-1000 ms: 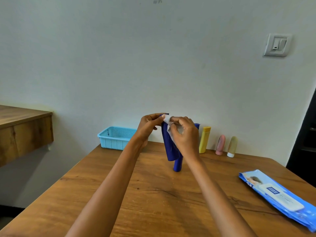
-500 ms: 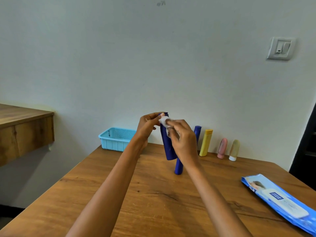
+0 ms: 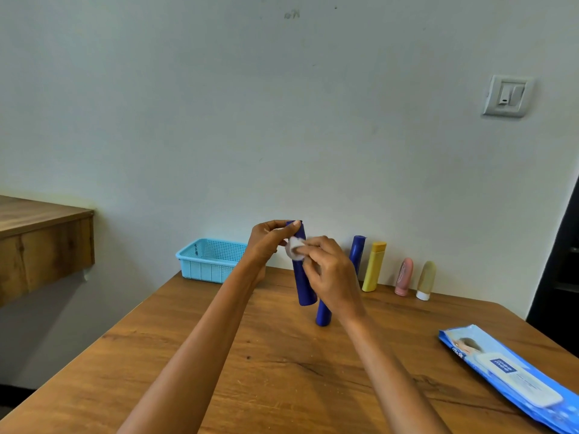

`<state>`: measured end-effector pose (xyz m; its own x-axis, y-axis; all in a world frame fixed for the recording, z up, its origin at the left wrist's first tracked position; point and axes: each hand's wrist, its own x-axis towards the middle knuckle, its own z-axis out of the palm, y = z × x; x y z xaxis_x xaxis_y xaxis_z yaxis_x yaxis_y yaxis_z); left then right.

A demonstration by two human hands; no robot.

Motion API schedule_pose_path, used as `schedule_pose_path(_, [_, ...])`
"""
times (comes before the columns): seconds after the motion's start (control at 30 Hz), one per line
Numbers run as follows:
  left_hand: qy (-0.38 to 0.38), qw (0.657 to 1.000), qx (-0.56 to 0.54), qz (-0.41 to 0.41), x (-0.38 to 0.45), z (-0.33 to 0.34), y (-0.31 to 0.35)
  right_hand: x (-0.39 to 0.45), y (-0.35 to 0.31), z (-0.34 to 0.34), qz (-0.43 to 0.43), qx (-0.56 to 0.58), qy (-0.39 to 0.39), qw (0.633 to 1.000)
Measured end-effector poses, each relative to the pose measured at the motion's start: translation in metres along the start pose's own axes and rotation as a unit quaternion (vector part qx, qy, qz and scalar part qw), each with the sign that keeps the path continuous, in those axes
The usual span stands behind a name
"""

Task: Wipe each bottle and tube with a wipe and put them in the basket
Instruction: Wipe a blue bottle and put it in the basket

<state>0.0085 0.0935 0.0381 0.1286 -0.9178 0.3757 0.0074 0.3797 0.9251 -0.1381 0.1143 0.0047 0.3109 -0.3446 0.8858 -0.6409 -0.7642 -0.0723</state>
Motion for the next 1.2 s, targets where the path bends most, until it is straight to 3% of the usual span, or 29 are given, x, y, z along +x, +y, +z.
schedule_pose_path(0.17, [-0.012,1.000,0.011,-0.005,-0.001,0.005,-0.003,0.000,0.004,0.005,0.070,0.058,0.021,0.996])
schedule_pose_path(0.37, [-0.001,1.000,-0.012,0.013,0.002,-0.006,-0.006,-0.004,-0.001,0.006,0.009,0.073,-0.011,0.997])
schedule_pose_path(0.47, [0.007,0.999,-0.016,0.028,0.002,-0.012,-0.008,-0.007,0.004,0.008,0.037,0.054,-0.021,0.998])
schedule_pose_path(0.6, [-0.051,0.998,0.024,0.029,0.003,-0.017,-0.011,-0.004,0.002,0.014,0.073,0.087,-0.072,0.991])
schedule_pose_path(0.8, [-0.124,0.988,0.006,0.095,-0.003,-0.006,-0.005,0.011,-0.003,0.010,0.127,0.158,-0.012,0.979])
schedule_pose_path(0.93, [-0.115,0.986,-0.020,0.120,-0.005,-0.003,-0.003,0.013,0.004,0.006,0.191,0.213,0.001,0.958])
schedule_pose_path(1.1, [-0.079,0.990,-0.046,0.108,-0.006,-0.006,-0.003,0.005,0.006,0.006,0.162,0.189,0.033,0.968])
schedule_pose_path(1.2, [-0.054,0.993,-0.056,0.094,-0.004,-0.013,-0.009,-0.004,0.017,0.005,0.149,0.163,0.013,0.975])
